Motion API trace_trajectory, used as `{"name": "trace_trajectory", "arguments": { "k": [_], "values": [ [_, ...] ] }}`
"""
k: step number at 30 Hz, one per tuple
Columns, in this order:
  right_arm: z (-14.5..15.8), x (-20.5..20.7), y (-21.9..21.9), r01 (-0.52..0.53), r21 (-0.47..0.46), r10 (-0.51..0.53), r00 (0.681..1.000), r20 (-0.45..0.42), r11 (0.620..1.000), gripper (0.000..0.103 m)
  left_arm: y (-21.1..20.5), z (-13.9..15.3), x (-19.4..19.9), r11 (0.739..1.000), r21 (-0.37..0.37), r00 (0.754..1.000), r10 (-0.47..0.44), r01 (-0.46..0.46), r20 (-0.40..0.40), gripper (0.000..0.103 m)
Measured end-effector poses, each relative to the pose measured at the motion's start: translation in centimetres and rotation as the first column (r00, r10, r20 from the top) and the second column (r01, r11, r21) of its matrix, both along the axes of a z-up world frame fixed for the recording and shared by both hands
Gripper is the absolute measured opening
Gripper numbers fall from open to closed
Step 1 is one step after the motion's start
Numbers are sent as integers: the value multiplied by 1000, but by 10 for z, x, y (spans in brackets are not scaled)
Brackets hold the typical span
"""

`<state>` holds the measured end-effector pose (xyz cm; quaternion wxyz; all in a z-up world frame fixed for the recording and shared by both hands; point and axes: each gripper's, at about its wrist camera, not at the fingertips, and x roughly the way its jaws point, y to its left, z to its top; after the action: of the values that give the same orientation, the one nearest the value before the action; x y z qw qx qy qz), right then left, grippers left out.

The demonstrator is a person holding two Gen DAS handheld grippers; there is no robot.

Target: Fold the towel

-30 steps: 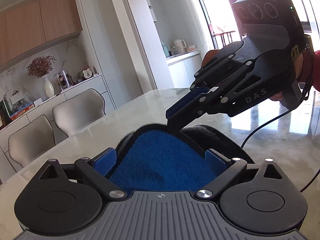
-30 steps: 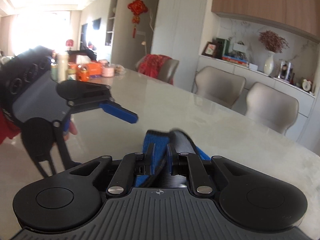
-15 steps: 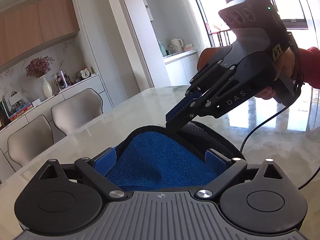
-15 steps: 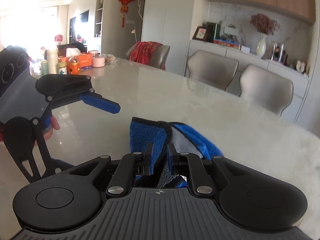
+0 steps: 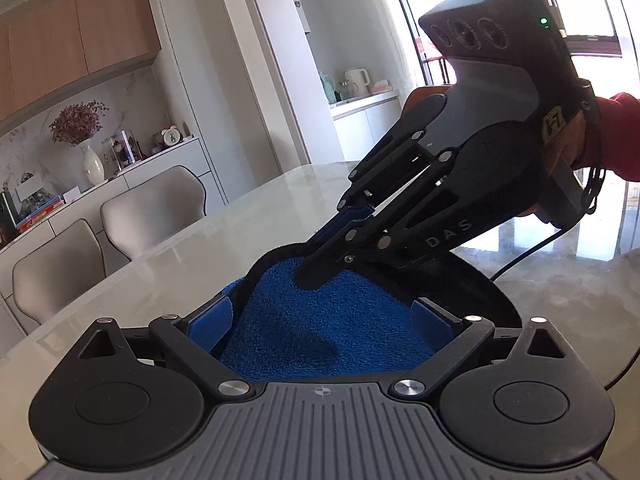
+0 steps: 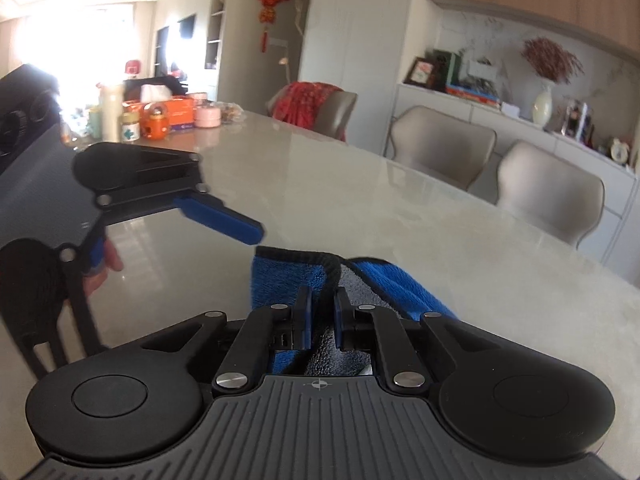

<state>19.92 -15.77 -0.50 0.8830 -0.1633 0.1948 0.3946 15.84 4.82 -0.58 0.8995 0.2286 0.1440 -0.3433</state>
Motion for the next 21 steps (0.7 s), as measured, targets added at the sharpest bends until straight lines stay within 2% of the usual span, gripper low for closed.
{"name": "trace_trajectory", "arguments": {
  "k": [3,8,11,14,16,20,21],
  "values": [
    [5,-14,2,-54,-28,56,997,44,998,10,2,1,0,1000,17,1000,3,-3,18,98],
    [14,-29,-1,-143,-3,143,989,40,990,9,0,2,-6,999,44,998,-20,18,61,98],
    [14,-35,0,-161,-19,162,986,49,987,9,-2,2,-11,996,60,995,-67,63,78,93],
    [14,-37,-1,-182,-19,182,983,39,983,9,-6,-3,-16,991,100,992,-96,88,85,83],
    [15,-39,-2,-200,-15,201,979,29,980,9,-7,-5,-17,988,118,991,-113,104,70,66],
    [14,-40,-1,-190,-40,191,981,30,981,9,-7,-7,-15,988,120,994,-101,97,29,49],
    [14,-39,-1,-188,-41,189,982,20,981,10,-7,-8,-14,988,123,995,-99,97,10,39]
  ]
}}
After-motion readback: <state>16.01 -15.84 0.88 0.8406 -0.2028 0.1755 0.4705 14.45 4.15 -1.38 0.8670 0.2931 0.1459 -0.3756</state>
